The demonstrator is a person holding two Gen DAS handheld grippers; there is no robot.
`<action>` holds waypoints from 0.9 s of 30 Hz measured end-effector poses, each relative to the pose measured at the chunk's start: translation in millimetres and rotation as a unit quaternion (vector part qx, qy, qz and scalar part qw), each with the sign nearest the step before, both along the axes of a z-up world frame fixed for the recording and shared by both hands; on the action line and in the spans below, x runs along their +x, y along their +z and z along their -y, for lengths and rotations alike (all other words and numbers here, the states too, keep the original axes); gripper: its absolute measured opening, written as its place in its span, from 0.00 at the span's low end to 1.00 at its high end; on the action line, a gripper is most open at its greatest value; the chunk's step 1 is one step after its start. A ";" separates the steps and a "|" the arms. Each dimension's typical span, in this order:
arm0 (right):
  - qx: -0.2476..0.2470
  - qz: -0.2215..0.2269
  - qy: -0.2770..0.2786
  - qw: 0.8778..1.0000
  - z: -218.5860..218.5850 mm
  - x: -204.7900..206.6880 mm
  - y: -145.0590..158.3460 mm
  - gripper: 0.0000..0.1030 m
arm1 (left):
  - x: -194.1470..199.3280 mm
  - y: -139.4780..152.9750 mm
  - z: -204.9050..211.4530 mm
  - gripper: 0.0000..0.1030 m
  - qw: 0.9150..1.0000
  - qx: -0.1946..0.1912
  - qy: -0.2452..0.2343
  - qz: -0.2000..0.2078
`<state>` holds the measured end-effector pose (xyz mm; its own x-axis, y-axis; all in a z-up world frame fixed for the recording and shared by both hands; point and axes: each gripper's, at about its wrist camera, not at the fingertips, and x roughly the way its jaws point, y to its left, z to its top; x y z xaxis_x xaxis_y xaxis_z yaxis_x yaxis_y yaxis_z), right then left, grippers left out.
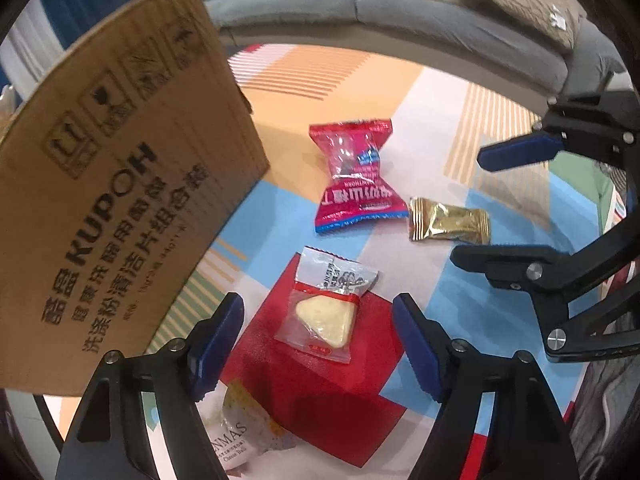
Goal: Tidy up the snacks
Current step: 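Lower left tool toward the cheese cake packet while right tool approaches the gold candy, then close left tool on the cheese cake packet while right tool closes on the gold candy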
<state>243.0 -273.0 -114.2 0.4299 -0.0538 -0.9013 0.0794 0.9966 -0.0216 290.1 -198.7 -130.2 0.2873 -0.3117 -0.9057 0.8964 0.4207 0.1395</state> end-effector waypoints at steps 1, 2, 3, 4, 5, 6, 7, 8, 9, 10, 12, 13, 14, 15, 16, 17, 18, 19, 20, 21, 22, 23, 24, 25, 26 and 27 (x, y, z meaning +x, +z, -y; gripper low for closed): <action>0.000 -0.006 0.003 1.000 0.2 1.8 -0.9 0.64 | 1.8 -0.7 2.1 0.71 1.000 0.005 -0.002 -0.004; 0.000 -0.011 0.005 1.000 0.5 3.5 -1.8 0.64 | 3.9 -1.6 5.8 0.70 1.000 0.009 -0.004 -0.009; 0.003 -0.018 0.008 1.000 1.2 5.7 -3.2 0.64 | 5.5 -2.3 9.3 0.69 1.000 0.011 -0.006 -0.009; 0.006 -0.022 0.010 1.000 2.0 6.6 -3.9 0.64 | 6.4 -2.7 12.0 0.69 1.000 0.014 -0.009 -0.004; 0.007 -0.026 0.011 1.000 2.6 7.9 -4.6 0.64 | 7.4 -3.2 14.3 0.68 1.000 0.015 -0.011 -0.002; 0.007 -0.030 0.013 0.999 3.1 9.0 -6.0 0.64 | 7.9 -3.5 13.2 0.68 1.000 0.016 -0.012 -0.003; 0.007 -0.031 0.013 0.999 4.8 11.1 -7.1 0.64 | 10.6 -5.5 15.2 0.68 1.000 0.018 -0.012 -0.005; 0.006 -0.032 0.014 0.999 5.1 12.3 -8.8 0.63 | 12.7 -7.8 16.5 0.68 1.000 0.020 -0.012 -0.007; 0.006 -0.034 0.014 0.999 5.8 13.3 -10.1 0.62 | 14.9 -9.4 18.5 0.68 1.000 0.021 -0.013 -0.011; 0.008 -0.036 0.014 0.999 6.8 14.0 -10.9 0.61 | 16.6 -9.2 19.4 0.67 1.000 0.016 -0.014 -0.018; 0.018 -0.041 0.014 0.999 8.4 15.0 -14.4 0.57 | 19.5 -8.6 22.6 0.66 1.000 0.014 -0.014 -0.024; 0.021 -0.043 0.014 0.999 9.0 15.6 -15.9 0.56 | 20.1 -8.6 23.3 0.66 1.000 0.013 -0.015 -0.025; 0.025 -0.046 0.015 0.999 8.5 16.4 -18.1 0.53 | 21.5 -8.0 19.9 0.64 0.999 0.011 -0.016 -0.027; 0.029 -0.049 0.015 0.998 9.1 18.0 -20.5 0.48 | 21.7 -8.7 19.2 0.60 0.999 0.008 -0.017 -0.031; 0.033 -0.050 0.015 0.998 9.5 18.3 -21.4 0.47 | 21.7 -8.4 19.2 0.58 0.999 0.004 -0.019 -0.036; 0.033 -0.048 0.016 0.998 9.5 18.2 -21.6 0.43 | 20.7 -7.8 17.7 0.53 0.999 0.001 -0.019 -0.040; 0.033 -0.048 0.016 0.998 9.9 18.5 -21.2 0.40 | 22.0 -9.6 13.7 0.49 0.999 -0.002 -0.021 -0.045; 0.033 -0.047 0.017 0.998 10.1 19.2 -20.6 0.39 | 20.4 -10.1 12.3 0.47 0.999 -0.005 -0.022 -0.049; 0.033 -0.046 0.018 0.998 10.4 18.9 -20.2 0.38 | 19.0 -10.0 11.6 0.44 0.998 -0.006 -0.023 -0.050; 0.033 -0.045 0.019 0.998 10.6 19.1 -20.2 0.30 | 17.4 -9.7 11.4 0.40 0.998 -0.006 -0.025 -0.049; 0.031 -0.044 0.020 0.998 10.7 19.7 -20.0 0.24 | 15.6 -9.5 11.9 0.38 0.998 -0.007 -0.028 -0.049; 0.030 -0.043 0.020 0.998 10.2 19.3 -19.7 0.21 | 14.4 -9.7 12.3 0.37 0.999 -0.006 -0.027 -0.045; 0.034 -0.043 0.020 0.998 10.6 18.7 -19.7 0.21 | 13.6 -9.6 12.5 0.37 0.999 -0.005 -0.026 -0.042; 0.039 -0.041 0.019 0.998 11.0 18.3 -19.7 0.20 | 13.2 -9.8 12.6 0.37 0.999 -0.005 -0.024 -0.040; 0.040 -0.040 0.020 0.998 10.4 17.1 -19.9 0.20 | 14.0 -10.0 12.8 0.36 0.999 -0.006 -0.022 -0.040; 0.042 -0.039 0.020 0.998 10.4 15.8 -19.7 0.19 | 13.9 -10.5 12.6 0.36 0.999 -0.008 -0.018 -0.039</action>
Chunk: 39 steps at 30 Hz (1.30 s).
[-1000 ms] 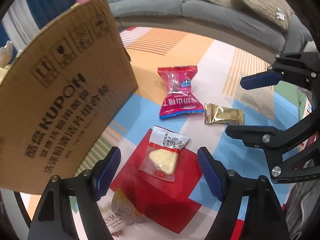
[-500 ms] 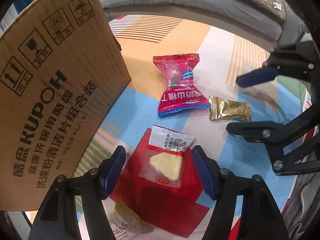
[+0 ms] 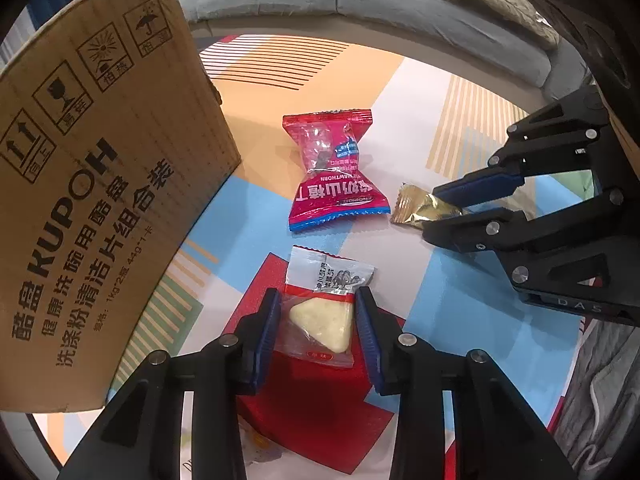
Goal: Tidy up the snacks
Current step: 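Close left tool on the cheese cake packet while right tool closes on the gold candy, then lift the cheese cake packet and gold candy and carry both over the box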
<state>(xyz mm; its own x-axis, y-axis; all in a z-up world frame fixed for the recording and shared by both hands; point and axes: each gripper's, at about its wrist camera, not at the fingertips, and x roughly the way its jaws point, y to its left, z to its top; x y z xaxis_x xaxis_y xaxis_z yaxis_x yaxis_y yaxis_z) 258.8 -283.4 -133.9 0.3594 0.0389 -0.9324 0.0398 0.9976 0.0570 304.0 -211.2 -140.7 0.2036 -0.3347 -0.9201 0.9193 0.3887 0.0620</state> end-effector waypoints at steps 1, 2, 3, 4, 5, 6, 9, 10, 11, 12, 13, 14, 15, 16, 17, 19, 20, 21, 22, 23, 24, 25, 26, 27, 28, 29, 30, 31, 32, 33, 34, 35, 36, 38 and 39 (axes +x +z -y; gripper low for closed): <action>0.002 0.001 0.000 1.000 -0.3 -0.1 0.3 0.19 | -3.7 -0.7 2.2 0.36 1.000 -0.001 0.003 0.001; 0.004 0.004 -0.001 1.000 -0.3 -1.3 1.2 0.19 | -5.8 -0.4 1.1 0.36 1.000 -0.001 0.005 0.002; 0.004 0.007 -0.001 1.000 -1.3 -2.7 2.8 0.19 | -7.3 0.0 -0.2 0.35 1.000 -0.001 0.007 0.004; 0.004 0.010 -0.001 1.000 -2.2 -4.1 4.5 0.19 | -8.6 0.5 -1.0 0.35 1.000 -0.002 0.009 0.005; 0.005 0.013 -0.001 1.000 -3.2 -6.1 6.6 0.19 | -9.5 1.3 -1.9 0.34 1.000 -0.002 0.012 0.006; 0.005 0.017 -0.001 1.000 -4.2 -8.6 8.8 0.19 | -11.2 2.0 -1.7 0.34 1.000 -0.002 0.015 0.007; 0.007 0.023 -0.001 1.000 -6.0 -11.9 13.0 0.19 | -15.3 5.6 -6.0 0.34 1.000 -0.006 0.027 0.012; 0.009 0.026 -0.001 1.000 -5.9 -12.7 14.0 0.19 | -16.8 7.2 -7.3 0.34 0.999 -0.008 0.031 0.014; 0.010 0.028 -0.002 1.000 -5.6 -13.3 15.2 0.19 | -17.8 8.3 -7.8 0.34 0.999 -0.009 0.034 0.016; 0.011 0.029 -0.002 1.000 -4.6 -13.1 15.7 0.19 | -18.6 11.9 -14.5 0.34 0.999 -0.010 0.037 0.019; 0.011 0.031 -0.002 0.999 -4.7 -13.8 17.0 0.19 | -20.4 12.4 -15.6 0.34 0.999 -0.011 0.040 0.021; 0.010 0.033 -0.002 0.999 -5.2 -14.8 18.5 0.19 | -22.3 13.3 -17.0 0.34 0.999 -0.012 0.044 0.023; 0.009 0.035 -0.001 0.999 -5.1 -16.2 19.7 0.19 | -23.5 14.1 -18.1 0.34 0.999 -0.014 0.047 0.024; 0.009 0.037 -0.001 0.999 -4.7 -17.0 21.0 0.19 | -25.1 15.7 -20.7 0.34 0.998 -0.017 0.051 0.024; 0.009 0.039 0.000 0.999 -4.7 -17.9 22.0 0.19 | -27.9 17.8 -26.0 0.34 0.998 -0.020 0.057 0.024; 0.011 0.044 -0.001 0.999 -4.8 -19.1 24.6 0.19 | -30.5 21.3 -30.4 0.34 0.997 -0.025 0.068 0.029; 0.012 0.047 -0.001 0.999 -4.5 -20.8 25.6 0.19 | -32.2 22.8 -33.2 0.34 0.997 -0.027 0.073 0.030; 0.012 0.050 -0.002 0.999 -4.7 -22.5 27.8 0.19 | -33.3 25.3 -36.1 0.34 0.996 -0.030 0.078 0.031; 0.013 0.052 -0.002 0.999 -5.1 -23.8 29.3 0.19 | -34.8 28.0 -39.3 0.34 0.995 -0.034 0.085 0.033; 0.014 0.054 -0.001 0.998 -5.3 -24.8 30.7 0.19 | -36.3 29.9 -42.8 0.34 0.995 -0.036 0.090 0.035; 0.014 0.055 -0.001 0.998 -6.4 -25.3 31.3 0.19 | -37.6 31.5 -45.0 0.34 0.994 -0.038 0.095 0.038; 0.014 0.058 -0.001 0.998 -7.4 -26.9 33.2 0.19 | -38.6 33.8 -48.0 0.34 0.993 -0.039 0.100 0.040; 0.014 0.060 -0.001 0.998 -7.6 -28.0 34.3 0.19 | -40.1 36.5 -52.7 0.34 0.992 -0.041 0.107 0.045; 0.015 0.062 -0.001 0.998 -7.9 -28.9 35.4 0.19 | -40.7 38.2 -54.8 0.34 0.992 -0.041 0.111 0.049; 0.015 0.065 -0.001 0.998 -9.1 -30.1 37.6 0.19 | -41.7 40.6 -59.0 0.34 0.991 -0.042 0.118 0.053; 0.016 0.068 0.000 0.998 -8.8 -30.6 39.3 0.19 | -43.4 43.6 -62.7 0.34 0.990 -0.045 0.125 0.055; 0.016 0.071 0.000 0.997 -9.5 -31.4 41.5 0.19 | -44.7 46.2 -65.9 0.34 0.989 -0.048 0.131 0.057; 0.016 0.074 0.000 0.997 -10.6 -31.7 43.4 0.19 | -45.9 49.2 -69.8 0.34 0.987 -0.051 0.140 0.060; 0.017 0.077 0.000 0.997 -11.1 -32.0 45.2 0.19 | -47.6 51.1 -72.0 0.34 0.986 -0.054 0.146 0.062; 0.018 0.080 0.001 0.997 -12.0 -32.4 47.7 0.19 | -49.7 54.3 -72.7 0.34 0.985 -0.057 0.153 0.063; 0.020 0.083 0.001 0.996 -12.7 -32.8 49.7 0.19 | -51.2 57.2 -76.6 0.34 0.983 -0.062 0.162 0.066; 0.021 0.086 0.001 0.996 -13.9 -33.1 51.7 0.19 | -53.7 58.2 -77.9 0.34 0.981 -0.063 0.168 0.070; 0.022 0.089 0.003 0.996 -15.3 -33.7 54.2 0.19 | -52.0 60.6 -74.1 0.34 0.980 -0.064 0.174 0.074; 0.024 0.095 0.005 0.995 -18.2 -34.4 59.1 0.19 | -53.1 64.9 -75.8 0.34 0.977 -0.070 0.184 0.077; 0.024 0.098 0.006 0.995 -19.1 -35.6 61.2 0.19 | -53.3 66.6 -75.7 0.34 0.976 -0.071 0.190 0.079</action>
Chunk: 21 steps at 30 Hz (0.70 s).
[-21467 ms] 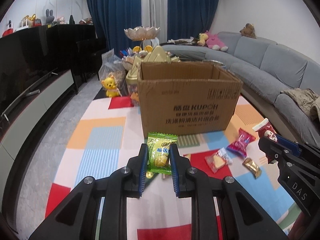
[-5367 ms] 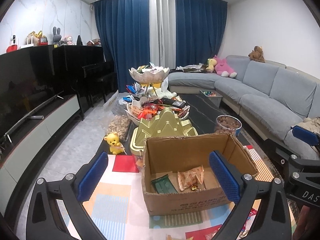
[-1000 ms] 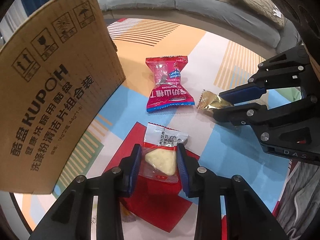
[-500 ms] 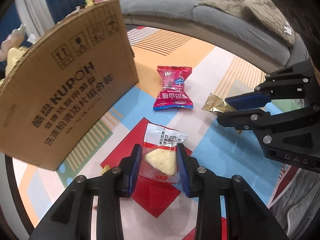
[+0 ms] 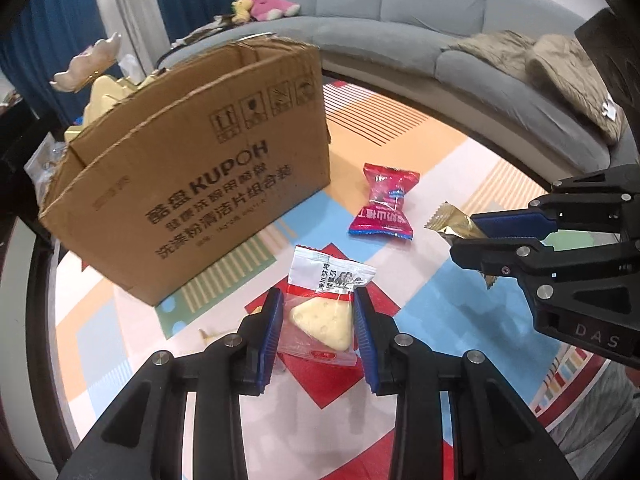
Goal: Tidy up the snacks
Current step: 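Lift the cheese cake packet and gold candy and carry both over the box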
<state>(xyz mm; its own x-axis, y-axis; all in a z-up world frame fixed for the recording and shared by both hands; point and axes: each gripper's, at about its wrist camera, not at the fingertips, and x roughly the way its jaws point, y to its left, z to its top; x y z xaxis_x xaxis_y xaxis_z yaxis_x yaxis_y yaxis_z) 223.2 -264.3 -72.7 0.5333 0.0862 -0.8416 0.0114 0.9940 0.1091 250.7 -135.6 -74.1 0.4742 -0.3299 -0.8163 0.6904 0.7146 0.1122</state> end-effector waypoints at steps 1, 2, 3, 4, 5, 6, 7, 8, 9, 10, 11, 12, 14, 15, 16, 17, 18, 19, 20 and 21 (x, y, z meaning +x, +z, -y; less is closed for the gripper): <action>-0.001 0.004 0.001 1.000 -1.6 -0.6 2.6 0.19 | -1.2 1.7 -1.9 0.34 1.000 -0.002 0.007 0.003; -0.001 0.006 0.002 1.000 -2.6 -0.7 4.1 0.19 | -1.3 2.3 2.9 0.34 1.000 -0.005 0.013 0.004; -0.002 0.011 0.004 1.000 -5.0 -1.2 6.6 0.19 | -1.7 3.7 1.7 0.34 1.000 -0.008 0.019 0.005; -0.002 0.013 0.005 1.000 -6.2 -1.3 8.3 0.19 | -1.2 4.7 1.0 0.34 1.000 -0.012 0.027 0.006; -0.004 0.016 0.006 1.000 -7.6 -1.6 10.2 0.19 | -1.7 6.6 -1.5 0.34 0.999 -0.016 0.036 0.009; -0.004 0.020 0.007 1.000 -9.1 -2.1 13.4 0.19 | -2.0 8.6 -4.0 0.34 0.999 -0.019 0.045 0.013; -0.004 0.023 0.008 1.000 -10.3 -2.4 15.4 0.19 | -2.7 11.0 -7.0 0.34 0.998 -0.023 0.053 0.016; -0.005 0.027 0.009 1.000 -11.8 -2.8 18.0 0.19 | -3.0 14.2 -11.0 0.34 0.997 -0.029 0.065 0.020; -0.006 0.030 0.010 0.999 -12.8 -3.4 20.4 0.19 | -3.0 16.9 -13.8 0.34 0.997 -0.034 0.073 0.023; -0.006 0.032 0.011 0.999 -14.0 -3.7 22.6 0.19 | -3.2 20.2 -16.8 0.34 0.996 -0.038 0.081 0.027; -0.006 0.035 0.012 0.999 -15.2 -3.9 24.8 0.19 | -3.4 23.5 -19.8 0.34 0.995 -0.041 0.090 0.031; -0.007 0.039 0.013 0.999 -17.0 -4.5 27.5 0.19 | -3.4 25.2 -20.5 0.34 0.994 -0.044 0.095 0.036; -0.007 0.043 0.014 0.999 -19.7 -4.3 31.0 0.19 | -4.5 31.1 -24.6 0.34 0.992 -0.047 0.107 0.046; -0.007 0.046 0.014 0.999 -20.8 -4.1 33.2 0.19 | -4.7 33.7 -27.3 0.34 0.991 -0.050 0.112 0.049; -0.008 0.050 0.014 0.999 -22.0 -4.1 35.6 0.19 | -4.5 37.0 -30.8 0.34 0.990 -0.056 0.120 0.052; -0.010 0.054 0.014 0.998 -23.2 -4.1 38.0 0.19 | -4.5 39.4 -33.9 0.34 0.989 -0.060 0.127 0.054; -0.012 0.058 0.015 0.998 -24.6 -4.1 40.8 0.19 | -4.6 42.3 -36.3 0.34 0.987 -0.063 0.134 0.057; -0.015 0.063 0.015 0.998 -26.4 -4.2 43.7 0.19 | -4.6 45.3 -39.4 0.34 0.986 -0.067 0.142 0.060; -0.016 0.067 0.016 0.997 -27.8 -4.1 46.4 0.19 | -4.5 46.9 -41.6 0.34 0.985 -0.070 0.147 0.062; -0.018 0.072 0.017 0.997 -29.4 -4.3 49.8 0.19 | -4.4 49.5 -44.1 0.34 0.983 -0.074 0.153 0.064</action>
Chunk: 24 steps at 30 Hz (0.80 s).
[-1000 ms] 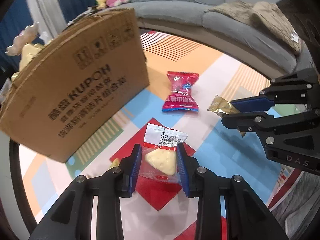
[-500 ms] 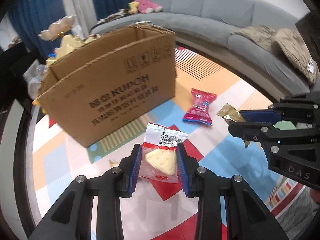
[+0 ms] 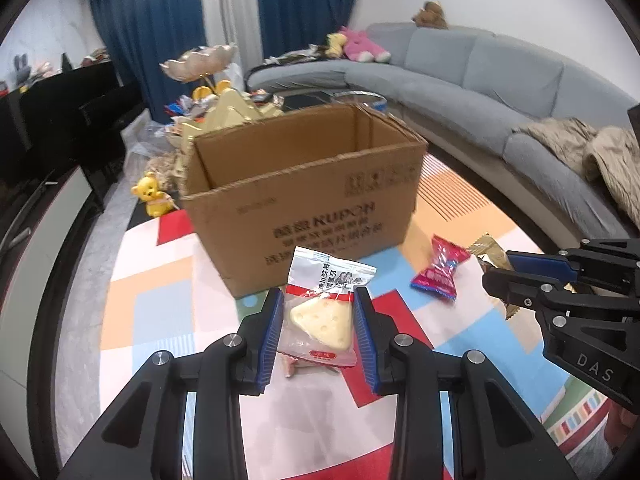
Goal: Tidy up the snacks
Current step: 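Lift the cheese cake packet and gold candy and carry both over the box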
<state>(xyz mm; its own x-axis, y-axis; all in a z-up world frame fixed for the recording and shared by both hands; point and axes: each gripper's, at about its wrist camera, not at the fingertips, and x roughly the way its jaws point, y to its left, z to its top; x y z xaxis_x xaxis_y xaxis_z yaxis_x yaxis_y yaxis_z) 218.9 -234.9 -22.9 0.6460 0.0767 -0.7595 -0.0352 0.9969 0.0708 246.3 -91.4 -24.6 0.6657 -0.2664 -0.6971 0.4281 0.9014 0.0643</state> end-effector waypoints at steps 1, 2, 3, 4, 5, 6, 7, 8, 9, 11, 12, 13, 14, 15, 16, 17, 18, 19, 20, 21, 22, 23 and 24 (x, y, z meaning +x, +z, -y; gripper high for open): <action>-0.003 0.006 0.001 1.000 -2.3 0.4 3.8 0.19 | 0.0 2.4 -2.3 0.34 1.000 -0.004 0.006 0.003; -0.005 0.011 0.002 1.000 -4.3 0.9 7.8 0.19 | 0.5 4.7 -4.7 0.34 1.000 -0.007 0.012 0.006; -0.006 0.014 0.002 1.000 -5.5 1.4 9.7 0.19 | 0.7 6.4 -6.9 0.34 1.000 -0.010 0.018 0.008; -0.007 0.019 0.003 1.000 -7.3 2.1 13.1 0.19 | 0.9 8.6 -9.0 0.34 1.000 -0.013 0.024 0.012; -0.009 0.023 0.004 1.000 -8.9 2.7 16.2 0.19 | 1.3 11.4 -11.7 0.34 0.999 -0.016 0.030 0.016; -0.010 0.028 0.004 1.000 -10.0 3.6 19.2 0.19 | 1.2 14.3 -14.1 0.34 0.999 -0.019 0.037 0.021; -0.010 0.031 0.004 0.999 -10.9 3.9 21.3 0.19 | 1.4 16.8 -16.1 0.34 0.999 -0.022 0.043 0.026; -0.009 0.034 0.004 0.999 -11.9 4.0 23.4 0.19 | 1.7 18.0 -17.9 0.34 0.998 -0.024 0.047 0.029; -0.008 0.037 0.005 0.999 -12.8 4.8 26.1 0.19 | 2.4 19.9 -19.5 0.34 0.998 -0.026 0.053 0.032; -0.004 0.041 0.006 0.999 -14.3 6.1 30.0 0.19 | 4.1 23.2 -22.1 0.34 0.997 -0.030 0.061 0.036; -0.003 0.043 0.006 0.999 -15.0 6.3 32.0 0.19 | 4.3 24.5 -23.1 0.34 0.997 -0.032 0.064 0.037; -0.002 0.047 0.005 0.999 -15.4 6.6 34.4 0.19 | 4.9 26.3 -24.0 0.34 0.996 -0.034 0.067 0.039; -0.002 0.050 0.005 0.999 -15.8 6.9 36.2 0.19 | 5.4 28.0 -24.5 0.34 0.996 -0.035 0.069 0.041; -0.002 0.055 0.004 0.998 -17.0 7.5 39.1 0.19 | 6.0 29.5 -25.1 0.34 0.996 -0.037 0.072 0.043; -0.002 0.058 0.004 0.998 -17.1 8.5 41.2 0.19 | 6.7 30.8 -25.8 0.34 0.995 -0.039 0.075 0.045; -0.002 0.062 0.004 0.998 -17.4 9.7 43.7 0.19 | 7.8 32.7 -26.1 0.34 0.995 -0.041 0.077 0.046; -0.002 0.064 0.004 0.998 -17.8 9.8 45.6 0.19 | 8.8 34.4 -26.5 0.34 0.995 -0.042 0.079 0.047; -0.001 0.067 0.003 0.998 -18.0 10.9 48.3 0.19 | 9.8 36.3 -27.3 0.34 0.994 -0.045 0.082 0.049; 0.000 0.069 0.003 0.998 -18.3 11.8 50.2 0.19 | 11.4 38.3 -27.8 0.34 0.994 -0.048 0.084 0.051; 0.001 0.072 0.003 0.997 -18.2 13.1 53.5 0.19 | 12.6 39.7 -28.0 0.34 0.994 -0.050 0.086 0.053; 0.000 0.076 0.002 0.997 -18.5 13.9 55.8 0.19 | 14.5 41.7 -28.1 0.34 0.993 -0.052 0.088 0.054; -0.002 0.079 0.001 0.997 -19.6 14.6 57.8 0.19 | 15.4 42.9 -28.3 0.34 0.993 -0.053 0.089 0.055; -0.004 0.084 -0.001 0.996 -19.8 15.1 60.3 0.19 | 16.7 44.5 -28.1 0.34 0.993 -0.055 0.089 0.056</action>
<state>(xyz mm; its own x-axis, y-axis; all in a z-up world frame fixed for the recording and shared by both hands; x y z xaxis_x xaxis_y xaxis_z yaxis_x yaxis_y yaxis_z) 234.0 -215.1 37.4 0.7640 0.0701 -0.6413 -0.0445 0.9974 0.0559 263.0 -63.4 19.9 0.7808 -0.2071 -0.5894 0.2564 0.9666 0.0001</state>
